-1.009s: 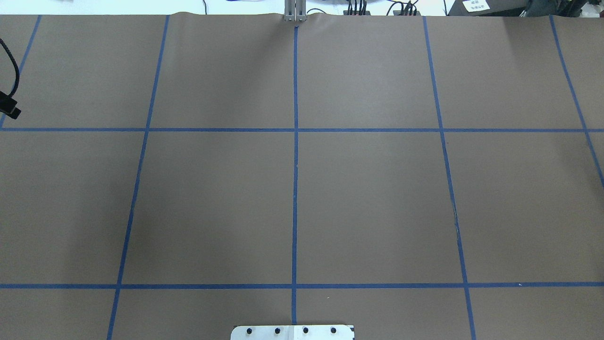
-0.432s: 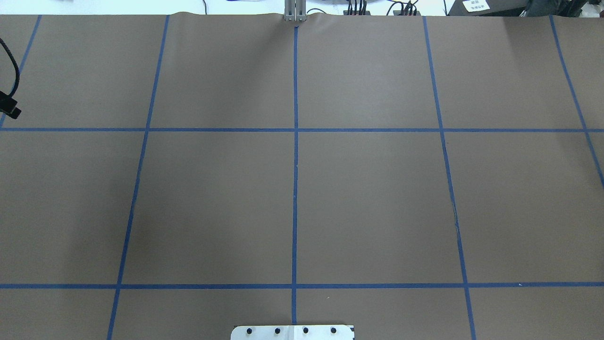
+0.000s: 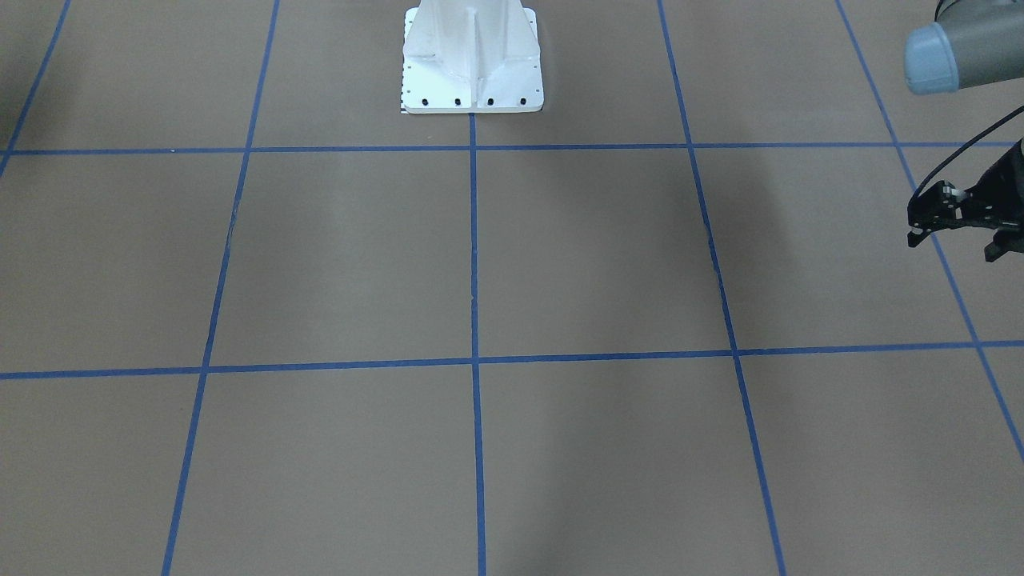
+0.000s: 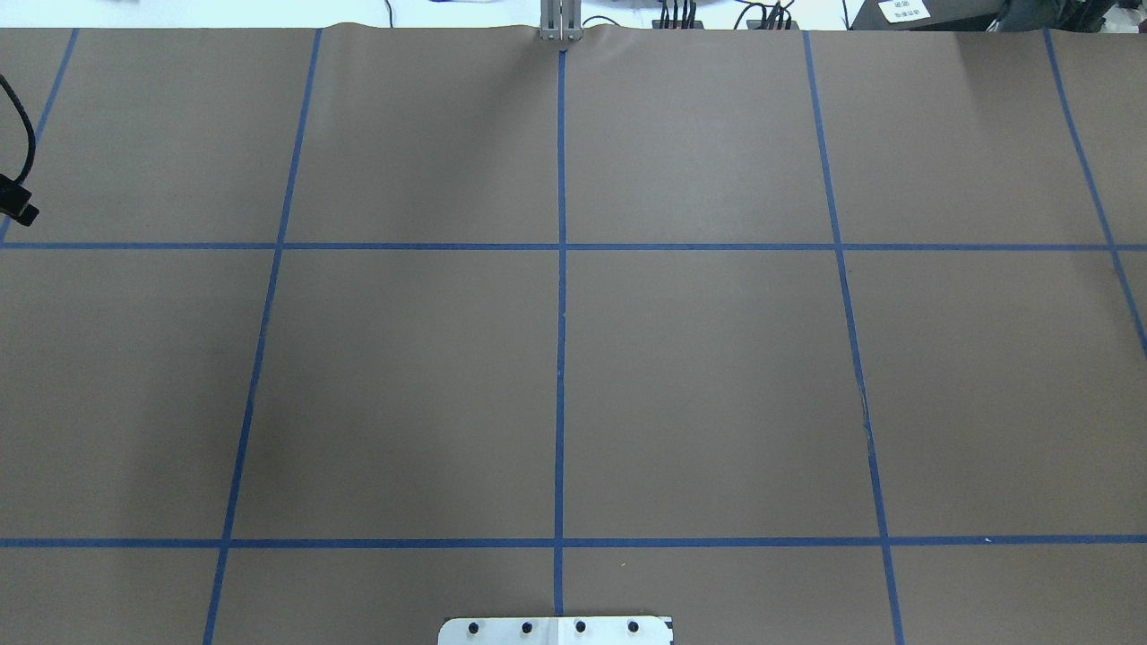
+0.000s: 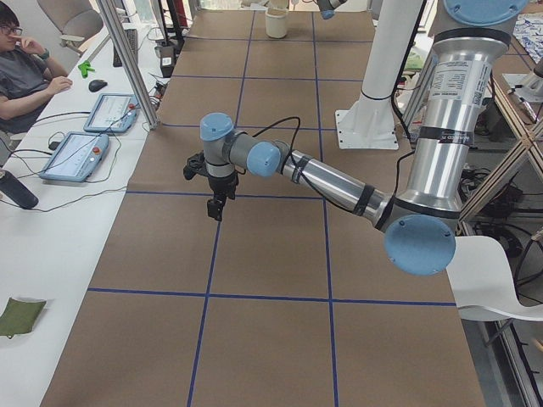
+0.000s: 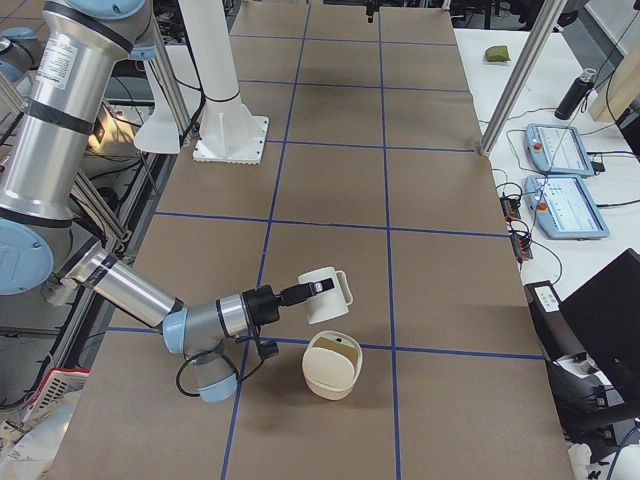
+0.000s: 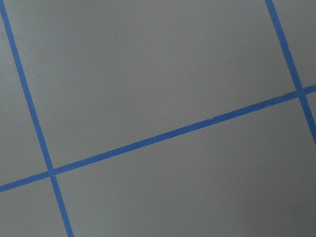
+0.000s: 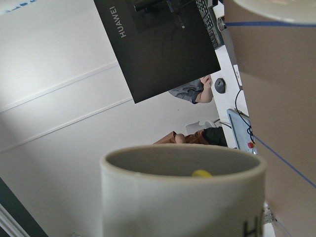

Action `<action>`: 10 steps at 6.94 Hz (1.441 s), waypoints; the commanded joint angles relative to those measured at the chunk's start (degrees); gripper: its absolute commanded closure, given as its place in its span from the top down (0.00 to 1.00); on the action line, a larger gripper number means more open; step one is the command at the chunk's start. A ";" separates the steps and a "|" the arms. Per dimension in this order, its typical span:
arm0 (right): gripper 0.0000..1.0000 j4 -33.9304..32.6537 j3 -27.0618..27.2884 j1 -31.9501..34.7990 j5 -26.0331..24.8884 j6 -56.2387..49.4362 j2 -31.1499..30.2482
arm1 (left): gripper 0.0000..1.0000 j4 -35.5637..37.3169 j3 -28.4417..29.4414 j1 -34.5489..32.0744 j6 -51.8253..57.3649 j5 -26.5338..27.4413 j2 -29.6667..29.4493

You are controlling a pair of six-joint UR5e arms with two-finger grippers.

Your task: Left arm hands cup to right arm to dump lemon

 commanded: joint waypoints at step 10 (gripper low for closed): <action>0.23 0.79 -1.38 0.88 -5.68 29.21 0.38 | 1.00 0.00 -0.18 0.03 0.00 0.09 -0.07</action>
